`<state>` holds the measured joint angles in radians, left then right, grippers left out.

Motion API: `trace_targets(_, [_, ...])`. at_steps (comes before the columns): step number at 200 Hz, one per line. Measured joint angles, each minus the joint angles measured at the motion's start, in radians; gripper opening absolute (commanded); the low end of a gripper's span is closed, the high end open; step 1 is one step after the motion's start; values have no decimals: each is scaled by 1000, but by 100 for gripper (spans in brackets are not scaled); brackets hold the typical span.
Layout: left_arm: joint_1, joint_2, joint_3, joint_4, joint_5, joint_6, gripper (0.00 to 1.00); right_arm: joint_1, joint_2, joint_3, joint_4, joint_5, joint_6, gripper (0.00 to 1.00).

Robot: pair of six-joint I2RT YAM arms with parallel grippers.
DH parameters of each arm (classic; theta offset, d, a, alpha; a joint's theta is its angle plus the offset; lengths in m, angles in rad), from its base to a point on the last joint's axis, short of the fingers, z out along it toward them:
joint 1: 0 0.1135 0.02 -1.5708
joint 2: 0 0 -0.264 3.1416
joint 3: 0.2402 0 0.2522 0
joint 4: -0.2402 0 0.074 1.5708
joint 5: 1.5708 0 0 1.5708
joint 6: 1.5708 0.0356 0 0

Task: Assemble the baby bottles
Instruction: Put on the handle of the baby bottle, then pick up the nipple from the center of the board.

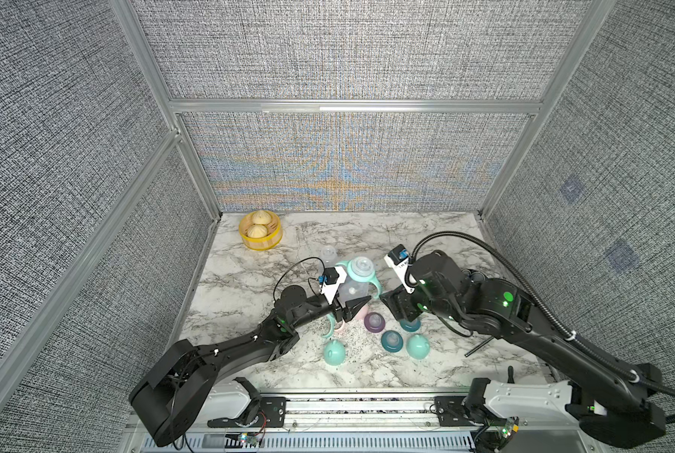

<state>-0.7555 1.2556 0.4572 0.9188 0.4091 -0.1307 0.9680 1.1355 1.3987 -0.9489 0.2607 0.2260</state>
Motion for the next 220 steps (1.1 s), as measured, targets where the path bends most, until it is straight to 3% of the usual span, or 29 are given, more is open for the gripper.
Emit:
trace_targets(32, [3, -34, -1, -34, -25, 23, 0, -95, -23, -75, -50, -50, 23, 85])
trace_targets(63, [3, -68, -6, -65, -24, 31, 0, -116, -33, -185, -55, -113, 21, 85])
trace_targets(134, [3, -167, -11, -158, -22, 48, 0, -116, 8, -462, 56, -224, 10, 87])
trace_targets(220, [3, -225, -11, -221, -17, 43, 0, -70, 206, -525, 210, -239, 50, 87])
